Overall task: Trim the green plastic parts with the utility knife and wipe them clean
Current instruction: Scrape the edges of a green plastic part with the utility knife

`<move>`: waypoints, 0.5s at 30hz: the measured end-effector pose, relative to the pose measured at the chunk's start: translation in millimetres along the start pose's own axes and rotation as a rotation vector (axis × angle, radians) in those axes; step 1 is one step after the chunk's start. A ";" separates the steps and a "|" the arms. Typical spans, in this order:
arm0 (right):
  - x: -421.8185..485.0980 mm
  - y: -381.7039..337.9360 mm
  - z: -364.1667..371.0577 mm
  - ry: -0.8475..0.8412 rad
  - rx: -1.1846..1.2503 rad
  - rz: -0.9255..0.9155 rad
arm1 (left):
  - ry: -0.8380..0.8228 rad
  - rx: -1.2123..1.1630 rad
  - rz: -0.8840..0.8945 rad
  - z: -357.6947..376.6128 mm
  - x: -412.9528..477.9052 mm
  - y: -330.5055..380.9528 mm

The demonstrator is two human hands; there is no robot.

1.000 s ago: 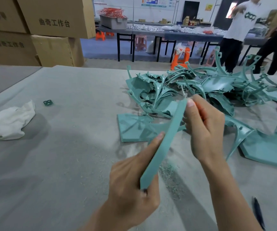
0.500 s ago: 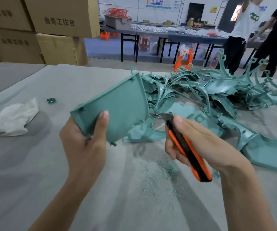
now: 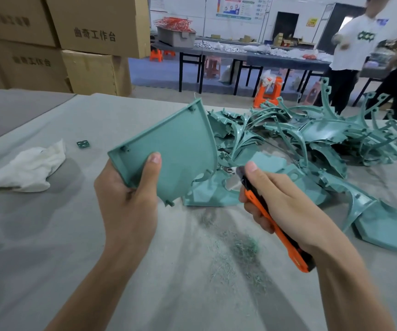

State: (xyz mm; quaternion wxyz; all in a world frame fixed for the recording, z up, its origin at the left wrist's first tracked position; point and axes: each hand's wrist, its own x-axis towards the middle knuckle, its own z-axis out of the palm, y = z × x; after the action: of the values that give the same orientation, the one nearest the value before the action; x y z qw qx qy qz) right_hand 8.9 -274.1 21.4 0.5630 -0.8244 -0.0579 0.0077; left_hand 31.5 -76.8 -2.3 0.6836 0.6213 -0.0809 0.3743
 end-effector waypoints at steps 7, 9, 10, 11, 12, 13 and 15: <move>-2.1 -4.0 -0.5 0.095 -0.321 -0.112 | 0.012 -0.017 -0.007 0.8 1.0 -1.4; -2.8 -4.5 -2.2 0.079 -0.383 -0.100 | 0.008 -0.024 -0.006 1.5 0.8 -1.9; -3.2 -4.7 -2.7 0.071 -0.403 -0.093 | 0.005 -0.026 -0.005 1.4 0.5 -1.9; -3.2 -4.9 -3.0 0.066 -0.418 -0.089 | 0.004 -0.029 -0.005 1.6 0.4 -1.9; -3.2 -5.2 -3.3 0.065 -0.426 -0.089 | 0.003 -0.032 -0.006 1.2 0.2 -2.0; -3.1 -5.5 -3.7 0.064 -0.418 -0.090 | 0.001 -0.034 -0.009 1.0 0.2 -2.1; -2.8 -5.5 -5.6 0.053 -0.372 -0.083 | 0.006 -0.037 -0.016 0.6 0.4 -1.9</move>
State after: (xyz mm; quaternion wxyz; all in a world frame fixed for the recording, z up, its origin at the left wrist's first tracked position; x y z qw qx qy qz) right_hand 6.0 -277.6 28.4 0.4020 -0.9111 -0.0776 -0.0481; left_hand 33.1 -77.1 -3.4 0.6981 0.6082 -0.0808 0.3691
